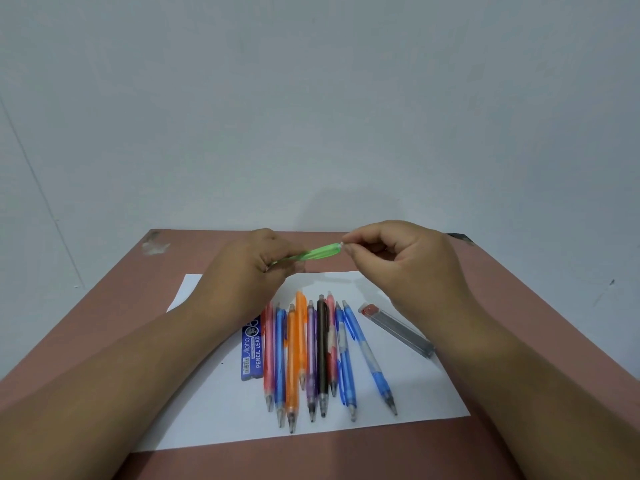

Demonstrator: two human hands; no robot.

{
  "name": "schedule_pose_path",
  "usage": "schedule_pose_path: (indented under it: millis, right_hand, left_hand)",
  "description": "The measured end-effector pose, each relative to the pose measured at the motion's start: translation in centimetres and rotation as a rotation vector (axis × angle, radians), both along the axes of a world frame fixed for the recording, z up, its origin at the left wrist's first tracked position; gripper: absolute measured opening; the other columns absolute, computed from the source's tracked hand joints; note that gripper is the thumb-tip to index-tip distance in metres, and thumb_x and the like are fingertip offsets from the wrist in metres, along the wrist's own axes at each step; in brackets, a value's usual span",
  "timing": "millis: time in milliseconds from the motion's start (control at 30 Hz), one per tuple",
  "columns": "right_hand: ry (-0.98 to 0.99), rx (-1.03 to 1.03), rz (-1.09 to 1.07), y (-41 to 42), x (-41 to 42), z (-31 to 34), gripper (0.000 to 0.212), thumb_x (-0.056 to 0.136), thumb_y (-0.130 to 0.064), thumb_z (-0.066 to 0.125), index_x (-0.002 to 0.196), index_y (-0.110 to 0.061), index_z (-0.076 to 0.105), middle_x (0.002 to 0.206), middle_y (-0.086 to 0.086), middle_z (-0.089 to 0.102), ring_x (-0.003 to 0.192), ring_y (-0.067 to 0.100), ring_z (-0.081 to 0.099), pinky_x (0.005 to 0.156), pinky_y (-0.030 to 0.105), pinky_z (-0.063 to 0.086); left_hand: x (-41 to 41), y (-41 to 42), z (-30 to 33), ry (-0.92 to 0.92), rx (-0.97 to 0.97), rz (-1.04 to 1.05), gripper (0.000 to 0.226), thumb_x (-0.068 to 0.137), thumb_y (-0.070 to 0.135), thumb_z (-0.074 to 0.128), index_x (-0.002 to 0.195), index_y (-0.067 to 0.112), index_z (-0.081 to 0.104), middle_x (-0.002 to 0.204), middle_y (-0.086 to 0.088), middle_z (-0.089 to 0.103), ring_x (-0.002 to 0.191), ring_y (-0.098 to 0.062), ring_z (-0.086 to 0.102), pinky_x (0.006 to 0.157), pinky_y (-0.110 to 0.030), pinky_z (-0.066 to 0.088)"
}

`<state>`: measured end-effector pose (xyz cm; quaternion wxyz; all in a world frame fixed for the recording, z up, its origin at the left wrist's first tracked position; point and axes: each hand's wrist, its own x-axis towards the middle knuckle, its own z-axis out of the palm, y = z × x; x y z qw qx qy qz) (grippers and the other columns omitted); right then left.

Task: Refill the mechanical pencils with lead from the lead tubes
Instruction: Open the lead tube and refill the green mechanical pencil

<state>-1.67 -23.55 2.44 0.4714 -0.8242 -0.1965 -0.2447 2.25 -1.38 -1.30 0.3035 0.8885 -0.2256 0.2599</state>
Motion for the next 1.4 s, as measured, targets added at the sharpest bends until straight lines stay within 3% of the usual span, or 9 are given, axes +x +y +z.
schedule_pose_path:
  millis: [400, 867, 1100, 1267, 1400]
  right_hand:
    - [0.055, -0.011, -0.007, 0.05, 0.25, 0.03, 0.02, 0.091, -0.014, 0.073, 0.087, -0.033, 0.076, 0.081, -0.024, 0.071, 0.077, -0.005, 0.067, 0.066, 0.006, 0.049]
    - [0.079, 0.036, 0.003, 0.14, 0.09, 0.13, 0.019, 0.089, -0.014, 0.074, 0.084, -0.032, 0.074, 0.08, -0.02, 0.072, 0.075, -0.002, 0.067, 0.064, 0.009, 0.05]
    - [0.052, -0.04, -0.021, 0.0, 0.12, 0.08, 0.018, 0.089, -0.013, 0.073, 0.086, -0.03, 0.076, 0.078, -0.017, 0.071, 0.076, 0.0, 0.066, 0.064, 0.009, 0.05]
    - [-0.053, -0.283, -0.094, -0.28, 0.62, -0.04, 0.016, 0.088, -0.008, 0.072, 0.089, -0.022, 0.08, 0.079, -0.012, 0.07, 0.084, 0.006, 0.063, 0.072, 0.019, 0.053]
    - [-0.005, -0.271, -0.085, -0.44, 0.69, -0.08, 0.014, 0.093, -0.015, 0.072, 0.099, -0.025, 0.08, 0.085, -0.019, 0.071, 0.086, -0.003, 0.064, 0.075, 0.01, 0.052]
  left_hand:
    - [0.42, 0.01, -0.26, 0.005, 0.044, 0.005, 0.025, 0.095, 0.022, 0.067, 0.118, 0.03, 0.075, 0.089, 0.033, 0.051, 0.086, 0.007, 0.054, 0.07, -0.01, 0.036]
    - [0.63, 0.01, -0.4, 0.034, 0.034, -0.05, 0.022, 0.095, 0.026, 0.067, 0.116, 0.029, 0.075, 0.09, 0.029, 0.059, 0.092, 0.006, 0.057, 0.07, -0.006, 0.036]
    - [0.57, 0.08, -0.43, 0.034, 0.036, -0.038, 0.024, 0.096, 0.024, 0.066, 0.116, 0.032, 0.075, 0.092, 0.028, 0.06, 0.09, 0.001, 0.058, 0.071, -0.013, 0.04]
    - [0.52, 0.27, -0.4, -0.047, 0.08, 0.013, 0.024, 0.095, 0.022, 0.068, 0.115, 0.033, 0.076, 0.094, 0.015, 0.06, 0.086, -0.007, 0.055, 0.071, -0.027, 0.048]
    - [0.41, 0.23, -0.41, -0.101, 0.11, -0.02, 0.024, 0.093, 0.019, 0.071, 0.114, 0.029, 0.077, 0.091, 0.012, 0.061, 0.082, -0.008, 0.055, 0.066, -0.026, 0.047]
